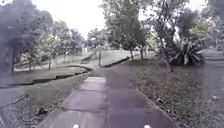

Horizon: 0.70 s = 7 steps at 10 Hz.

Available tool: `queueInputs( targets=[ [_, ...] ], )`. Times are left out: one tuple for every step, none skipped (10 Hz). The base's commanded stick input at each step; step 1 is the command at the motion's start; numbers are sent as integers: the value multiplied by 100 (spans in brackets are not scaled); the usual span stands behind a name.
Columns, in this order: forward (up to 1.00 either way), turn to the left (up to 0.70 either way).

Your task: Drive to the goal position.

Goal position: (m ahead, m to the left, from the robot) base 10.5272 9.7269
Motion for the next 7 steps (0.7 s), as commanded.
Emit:
queueInputs(
  targets=[
    [70,0],
    [70,0],
    [70,0],
    [70,0],
    [70,2],
    [70,5],
    [70,28]
  ],
)
